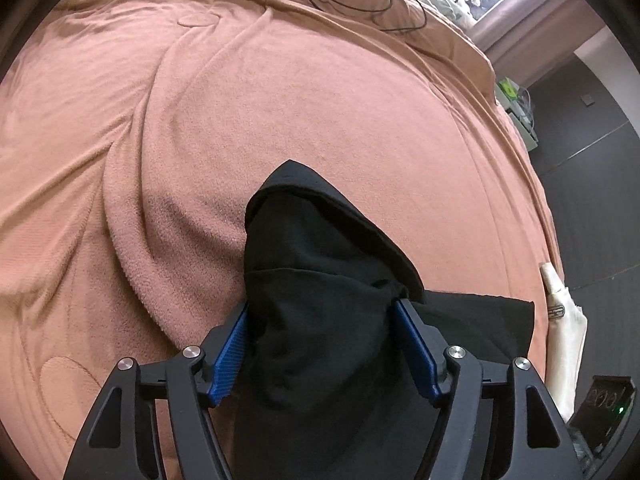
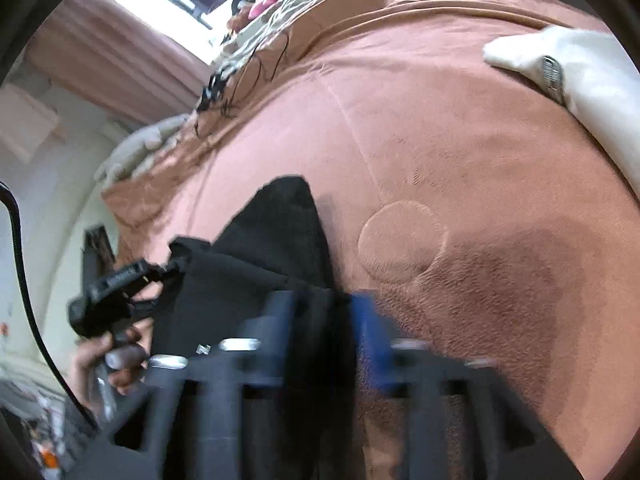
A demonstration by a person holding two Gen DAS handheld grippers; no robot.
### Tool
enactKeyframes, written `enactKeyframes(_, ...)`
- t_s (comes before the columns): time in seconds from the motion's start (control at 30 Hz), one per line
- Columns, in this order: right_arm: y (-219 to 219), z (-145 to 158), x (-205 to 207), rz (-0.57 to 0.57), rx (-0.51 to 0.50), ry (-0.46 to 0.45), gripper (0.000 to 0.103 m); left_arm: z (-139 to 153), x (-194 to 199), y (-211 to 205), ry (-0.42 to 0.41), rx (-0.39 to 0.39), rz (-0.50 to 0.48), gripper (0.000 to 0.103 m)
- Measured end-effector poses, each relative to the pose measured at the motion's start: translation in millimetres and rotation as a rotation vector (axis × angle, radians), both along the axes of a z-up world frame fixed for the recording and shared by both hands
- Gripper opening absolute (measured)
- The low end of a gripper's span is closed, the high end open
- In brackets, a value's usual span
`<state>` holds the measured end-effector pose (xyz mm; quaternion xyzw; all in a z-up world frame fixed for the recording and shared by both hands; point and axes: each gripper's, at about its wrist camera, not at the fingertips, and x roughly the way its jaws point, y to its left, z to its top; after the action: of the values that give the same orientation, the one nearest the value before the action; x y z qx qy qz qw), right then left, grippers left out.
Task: Fold large clothes
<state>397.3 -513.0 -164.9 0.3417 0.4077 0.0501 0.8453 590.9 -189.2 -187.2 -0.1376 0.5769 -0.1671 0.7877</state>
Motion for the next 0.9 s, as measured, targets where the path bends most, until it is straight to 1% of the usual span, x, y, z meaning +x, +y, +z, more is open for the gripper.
enactKeyframes(0.1,-11.7,-1.6,-6.0,-0.015,0.062,-0.005,0.072,3.9,-1.3,-2.9,-0.004,0.009,-0.003,0.066)
enactKeyframes(0.23,-9.8,-17.9,-0.1,0.051,0.155,0.047,0.072,6.0,-3.1,-2.2,-0.003,0.010,0.003,0.064)
enactKeyframes(0.33,-3.2,-27.3,3.7,0.082,0.203,0.052,0.072,7.5,-4.7,0.5,-0.004,-0.005,0.010,0.063)
enactKeyframes(0.53,-6.9,-34.2,13.0,0.067,0.286,0.067,0.072,15.1,-17.2,20.6,-0.008,-0.049,0.008,0.062)
enactKeyframes(0.73,3.7,-30.6,20.3,0.094,0.263,0.083,0.072,20.6,-42.0,39.3,-0.011,-0.074,-0.024,0.062)
enactKeyframes(0.83,14.1,-31.5,23.5,0.125,0.216,0.110,0.072,20.7,-54.3,43.2,-0.010,-0.085,-0.040,0.060)
enactKeyframes(0.9,18.4,-30.2,25.4,0.139,0.204,0.123,0.071,20.4,-62.0,45.0,-0.018,-0.084,-0.047,0.059)
